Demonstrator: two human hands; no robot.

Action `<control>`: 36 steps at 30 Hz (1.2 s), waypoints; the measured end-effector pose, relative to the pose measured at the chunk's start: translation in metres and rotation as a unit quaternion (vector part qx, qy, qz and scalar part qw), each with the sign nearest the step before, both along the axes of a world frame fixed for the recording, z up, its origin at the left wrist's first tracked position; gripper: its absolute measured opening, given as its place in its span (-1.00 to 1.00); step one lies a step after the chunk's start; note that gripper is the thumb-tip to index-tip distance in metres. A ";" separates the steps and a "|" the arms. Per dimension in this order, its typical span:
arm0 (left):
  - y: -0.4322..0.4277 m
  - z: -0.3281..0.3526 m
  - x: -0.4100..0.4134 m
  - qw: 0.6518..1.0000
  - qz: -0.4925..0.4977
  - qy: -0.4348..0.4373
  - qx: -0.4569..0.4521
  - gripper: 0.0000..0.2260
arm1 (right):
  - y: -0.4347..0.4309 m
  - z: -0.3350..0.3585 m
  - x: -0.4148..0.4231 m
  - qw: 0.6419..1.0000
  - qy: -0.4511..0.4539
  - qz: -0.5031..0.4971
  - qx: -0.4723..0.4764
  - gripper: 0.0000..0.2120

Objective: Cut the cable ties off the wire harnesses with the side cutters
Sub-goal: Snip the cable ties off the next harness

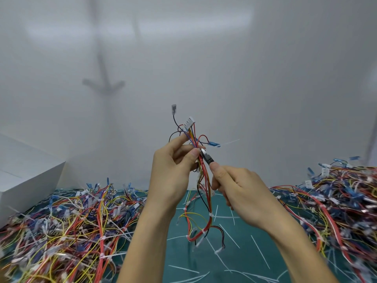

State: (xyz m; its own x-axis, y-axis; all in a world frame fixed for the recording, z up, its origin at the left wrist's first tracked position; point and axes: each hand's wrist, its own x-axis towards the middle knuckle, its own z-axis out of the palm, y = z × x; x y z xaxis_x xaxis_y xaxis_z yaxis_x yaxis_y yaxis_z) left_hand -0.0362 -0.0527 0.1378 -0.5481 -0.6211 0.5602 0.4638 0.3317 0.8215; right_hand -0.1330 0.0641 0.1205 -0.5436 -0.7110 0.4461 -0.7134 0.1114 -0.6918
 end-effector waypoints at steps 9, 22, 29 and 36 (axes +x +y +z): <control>-0.002 -0.001 -0.002 0.999 0.015 -0.001 -0.045 -0.67 | 0.003 0.000 -0.002 1.000 -0.015 0.001 0.011 -0.28; -0.006 0.001 0.002 0.994 0.030 0.008 -0.100 -0.64 | 0.005 0.003 0.000 0.992 -0.102 0.067 0.019 -0.43; -0.007 0.001 0.001 0.991 0.047 0.018 -0.122 -0.63 | 0.005 0.004 -0.001 0.995 -0.088 0.049 0.027 -0.40; -0.008 -0.001 -0.001 0.992 0.041 0.007 -0.119 -0.65 | 0.008 0.005 -0.001 0.994 -0.087 0.050 0.033 -0.37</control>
